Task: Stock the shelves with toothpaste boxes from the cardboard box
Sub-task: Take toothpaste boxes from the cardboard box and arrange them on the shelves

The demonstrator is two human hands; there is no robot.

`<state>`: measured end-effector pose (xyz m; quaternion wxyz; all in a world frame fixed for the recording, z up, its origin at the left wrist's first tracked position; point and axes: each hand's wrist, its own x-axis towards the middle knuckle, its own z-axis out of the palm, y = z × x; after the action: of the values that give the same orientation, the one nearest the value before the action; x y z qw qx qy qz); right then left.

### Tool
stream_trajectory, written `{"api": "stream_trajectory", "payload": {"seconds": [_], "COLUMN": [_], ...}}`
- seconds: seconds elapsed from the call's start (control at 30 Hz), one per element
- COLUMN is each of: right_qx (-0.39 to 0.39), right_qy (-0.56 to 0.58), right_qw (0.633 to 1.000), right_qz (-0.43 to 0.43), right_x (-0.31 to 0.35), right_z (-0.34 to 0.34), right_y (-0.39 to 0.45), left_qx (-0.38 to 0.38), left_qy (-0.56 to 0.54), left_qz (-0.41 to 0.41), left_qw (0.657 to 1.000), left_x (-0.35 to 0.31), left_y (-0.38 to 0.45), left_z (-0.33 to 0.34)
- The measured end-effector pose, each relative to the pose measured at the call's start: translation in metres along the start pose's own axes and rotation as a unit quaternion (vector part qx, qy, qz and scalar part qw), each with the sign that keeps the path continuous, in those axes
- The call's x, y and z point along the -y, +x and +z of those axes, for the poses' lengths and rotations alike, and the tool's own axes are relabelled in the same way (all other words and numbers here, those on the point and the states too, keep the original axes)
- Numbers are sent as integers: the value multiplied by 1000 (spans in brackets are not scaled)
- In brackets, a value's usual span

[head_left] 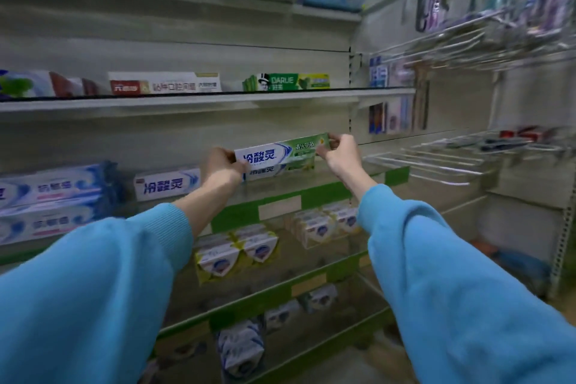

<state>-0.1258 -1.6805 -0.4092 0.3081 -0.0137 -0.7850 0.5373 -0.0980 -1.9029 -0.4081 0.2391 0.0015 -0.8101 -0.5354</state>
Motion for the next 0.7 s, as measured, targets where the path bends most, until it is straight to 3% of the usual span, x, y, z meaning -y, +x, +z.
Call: {"api": "stream_trajectory", "payload": {"seconds": [0.07,0.2,0.37,0.7], "right_qx": [-5,7,80,147], "right_qy": [-15,-158,-328,-359], "right_qw": [999,987,941,922], "right_qz": [28,16,-7,13], "right_x": [-15,-39,-54,-57], "right_z": [2,11,26,37], "right_y": [10,35,52,66], "left_qx": [18,40,100,80], "left_qy": [49,116,106,100], "left_qz": [7,11,-24,-50], "left_qw": [999,992,989,990], "left_x": [-2,12,31,36], "left_y": [9,28,48,56], "left_z": [21,47,54,55]}}
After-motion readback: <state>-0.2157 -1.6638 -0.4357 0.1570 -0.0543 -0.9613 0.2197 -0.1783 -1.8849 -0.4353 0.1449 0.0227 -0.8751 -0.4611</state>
